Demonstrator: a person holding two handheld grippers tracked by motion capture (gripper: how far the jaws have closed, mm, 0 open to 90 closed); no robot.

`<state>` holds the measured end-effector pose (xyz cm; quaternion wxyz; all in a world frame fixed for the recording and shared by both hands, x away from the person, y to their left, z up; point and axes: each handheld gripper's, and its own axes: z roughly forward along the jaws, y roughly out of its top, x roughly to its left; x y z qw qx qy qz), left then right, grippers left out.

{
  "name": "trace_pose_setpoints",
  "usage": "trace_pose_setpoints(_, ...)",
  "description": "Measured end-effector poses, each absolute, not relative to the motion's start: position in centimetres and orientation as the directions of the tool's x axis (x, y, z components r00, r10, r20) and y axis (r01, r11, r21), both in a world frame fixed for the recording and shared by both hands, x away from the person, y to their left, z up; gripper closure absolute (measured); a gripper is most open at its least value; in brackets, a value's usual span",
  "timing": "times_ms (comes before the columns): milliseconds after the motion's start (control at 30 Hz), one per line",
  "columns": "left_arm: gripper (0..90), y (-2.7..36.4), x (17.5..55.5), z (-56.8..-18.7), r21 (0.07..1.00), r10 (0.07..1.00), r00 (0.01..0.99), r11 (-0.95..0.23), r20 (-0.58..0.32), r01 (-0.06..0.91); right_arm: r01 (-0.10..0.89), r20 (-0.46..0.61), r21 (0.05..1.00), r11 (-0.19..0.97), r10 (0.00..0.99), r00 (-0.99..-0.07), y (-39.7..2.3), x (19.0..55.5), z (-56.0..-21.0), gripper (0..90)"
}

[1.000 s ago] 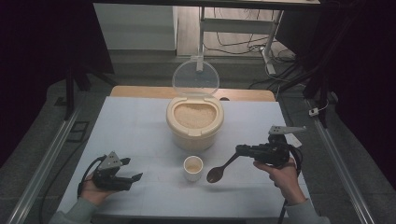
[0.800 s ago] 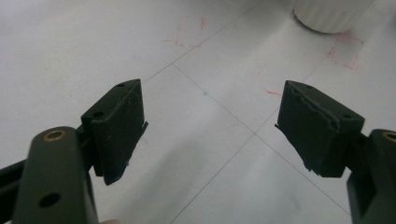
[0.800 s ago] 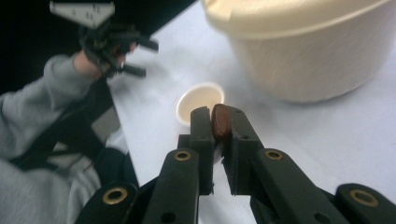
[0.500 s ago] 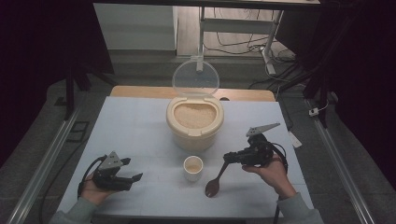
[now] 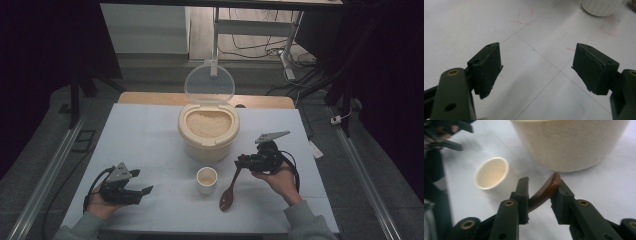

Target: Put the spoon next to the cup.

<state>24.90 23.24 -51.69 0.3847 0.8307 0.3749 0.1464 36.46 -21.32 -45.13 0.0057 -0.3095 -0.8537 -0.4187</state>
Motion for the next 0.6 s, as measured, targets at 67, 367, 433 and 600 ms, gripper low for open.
trace_pose_setpoints(67, 22.6, 23.2, 24.9, -51.7, 0.749, 0.735, 0.677, -0.423, -0.046, 0.510, 0.524, 0.239, 0.713, 0.466, 0.540, -0.807, -21.1, 36.7, -45.7, 64.3)
trace_pose_setpoints(367, 22.6, 23.2, 24.9, -51.7, 0.748, 0.733, 0.679, -0.426, -0.045, 0.509, 0.519, 0.173, 0.710, 0.476, 0.596, -0.784, -20.5, 37.4, -48.2, 55.8)
trace_pose_setpoints(433, 22.6, 23.2, 24.9, -51.7, 0.748, 0.733, 0.679, -0.425, -0.046, 0.510, 0.525, 0.174, 0.707, 0.474, 0.604, -0.778, -20.4, 37.6, -48.5, 54.3)
trace_pose_setpoints(600, 22.6, 23.1, 24.9, -51.7, 0.748, 0.732, 0.680, -0.427, -0.045, 0.509, 0.536, 0.148, 0.685, 0.493, 0.626, -0.766, -20.0, 38.0, -49.3, 50.2)
